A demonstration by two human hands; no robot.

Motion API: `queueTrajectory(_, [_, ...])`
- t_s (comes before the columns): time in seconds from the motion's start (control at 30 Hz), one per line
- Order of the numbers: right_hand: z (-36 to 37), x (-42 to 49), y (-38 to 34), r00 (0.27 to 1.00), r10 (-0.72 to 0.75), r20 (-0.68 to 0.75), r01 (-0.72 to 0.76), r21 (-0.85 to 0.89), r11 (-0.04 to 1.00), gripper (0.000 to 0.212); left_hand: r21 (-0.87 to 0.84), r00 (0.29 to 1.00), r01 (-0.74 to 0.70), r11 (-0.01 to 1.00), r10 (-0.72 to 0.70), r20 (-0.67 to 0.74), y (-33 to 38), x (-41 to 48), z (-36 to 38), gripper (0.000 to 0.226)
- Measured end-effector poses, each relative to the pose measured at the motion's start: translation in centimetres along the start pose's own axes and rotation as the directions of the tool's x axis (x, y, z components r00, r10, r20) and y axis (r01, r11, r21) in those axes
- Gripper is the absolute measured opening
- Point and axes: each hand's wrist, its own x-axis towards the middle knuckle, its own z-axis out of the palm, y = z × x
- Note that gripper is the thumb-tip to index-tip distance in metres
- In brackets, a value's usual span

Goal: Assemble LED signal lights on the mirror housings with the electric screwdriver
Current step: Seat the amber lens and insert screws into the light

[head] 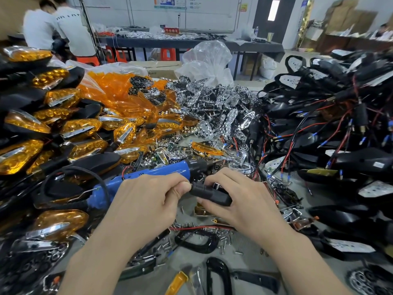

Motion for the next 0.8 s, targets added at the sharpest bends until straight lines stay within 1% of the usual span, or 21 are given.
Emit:
queueTrajectory(0.13, [0.0,-0.17,0.09,1.0,-0.009,0.006,0.008,0.034,0.999,0.029,-0.005,1.0,0.0,1.0,0.0,0.017,-0.1,-0.03,0.04,0.028])
queueTrajectory(0.3, [-0.19,-0.42,0.31,1.0,-0.012,0.018,0.012,0.026,1.0,0.033,0.008,0.999,0.001,1.0,-0.002,0.053,0.08,-0.04,0.05,0.034])
queueTrajectory(0.4, [-0.06,-0.42,0.46,1.0,-0.015,0.011,0.014,0.039,0.999,0.032,0.01,0.999,0.008,1.0,-0.008,0.048,0.09,-0.01,0.01,0.033])
queueTrajectory(0.5, [0.09,-0.37,0.52,1.0,-0.026,0.015,0.025,0.036,0.999,0.033,0.008,0.999,0.009,1.0,-0.009,0.048,0.11,-0.04,-0.08,0.023])
queueTrajectory(0.6, [0.25,-0.38,0.5,0.998,-0.052,0.041,0.05,0.049,0.998,0.033,0.023,0.999,0.01,1.0,-0.011,0.052,0.13,-0.02,-0.12,0.025])
queueTrajectory(0.7, [0.11,-0.42,0.53,0.999,-0.018,0.039,0.015,0.081,0.997,0.033,0.024,0.999,-0.002,1.0,0.001,0.039,0.32,0.08,0.02,0.028])
queueTrajectory(0.8, [-0.05,-0.56,0.48,1.0,0.003,0.028,-0.005,0.069,0.998,0.033,0.024,1.0,-0.019,1.0,0.018,0.024,0.54,0.14,0.11,0.032])
